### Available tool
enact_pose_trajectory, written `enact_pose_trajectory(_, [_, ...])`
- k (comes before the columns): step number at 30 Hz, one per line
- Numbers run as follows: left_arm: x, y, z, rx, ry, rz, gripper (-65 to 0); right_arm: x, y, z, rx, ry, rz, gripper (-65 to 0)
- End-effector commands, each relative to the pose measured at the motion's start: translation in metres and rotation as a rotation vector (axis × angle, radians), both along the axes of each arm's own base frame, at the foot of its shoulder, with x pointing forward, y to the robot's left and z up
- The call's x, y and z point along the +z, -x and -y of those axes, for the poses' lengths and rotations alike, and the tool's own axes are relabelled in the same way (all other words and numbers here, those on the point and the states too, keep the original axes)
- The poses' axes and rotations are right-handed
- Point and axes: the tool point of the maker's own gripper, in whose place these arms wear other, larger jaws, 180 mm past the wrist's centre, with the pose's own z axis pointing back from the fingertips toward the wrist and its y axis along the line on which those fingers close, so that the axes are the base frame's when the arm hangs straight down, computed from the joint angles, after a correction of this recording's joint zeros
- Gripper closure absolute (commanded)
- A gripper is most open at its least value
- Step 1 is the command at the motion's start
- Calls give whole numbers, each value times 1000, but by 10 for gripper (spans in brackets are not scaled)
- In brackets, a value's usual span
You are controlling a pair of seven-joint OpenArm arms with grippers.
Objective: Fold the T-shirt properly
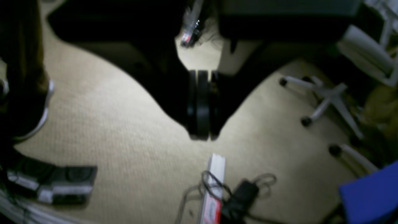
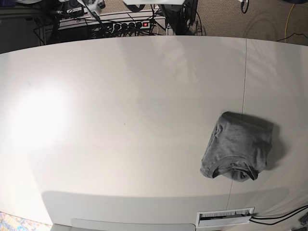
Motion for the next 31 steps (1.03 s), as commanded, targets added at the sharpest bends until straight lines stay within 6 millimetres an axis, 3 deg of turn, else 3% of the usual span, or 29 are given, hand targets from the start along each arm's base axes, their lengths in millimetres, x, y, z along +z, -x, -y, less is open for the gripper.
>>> enact_pose_trajectory(1, [-4,5,2,-14,3,-10,0,-5,-1,0,12,-9,5,0])
enact_pose_trajectory(9, [-59,-28,12,-32,-79,-30,0,-55,-19,-25,-23,-71,21,0])
enact_pose_trajectory(15, [-77,-50,33,-43,-98,-23,0,-88,-36,7,-197,249,61,0])
enact_pose_trajectory(20, [-85,-66,45,-57,-191,68,0,-94,-43,9,-247,401,49,0])
enact_pose_trajectory(25, [-83,-81,61,-75,-244,165,0,-95,-52,8,-287,439,40,0])
enact_pose_trajectory(31, [-82,-83,69,-78,-234,176,0,-96,-48,1,-292,442,27,0])
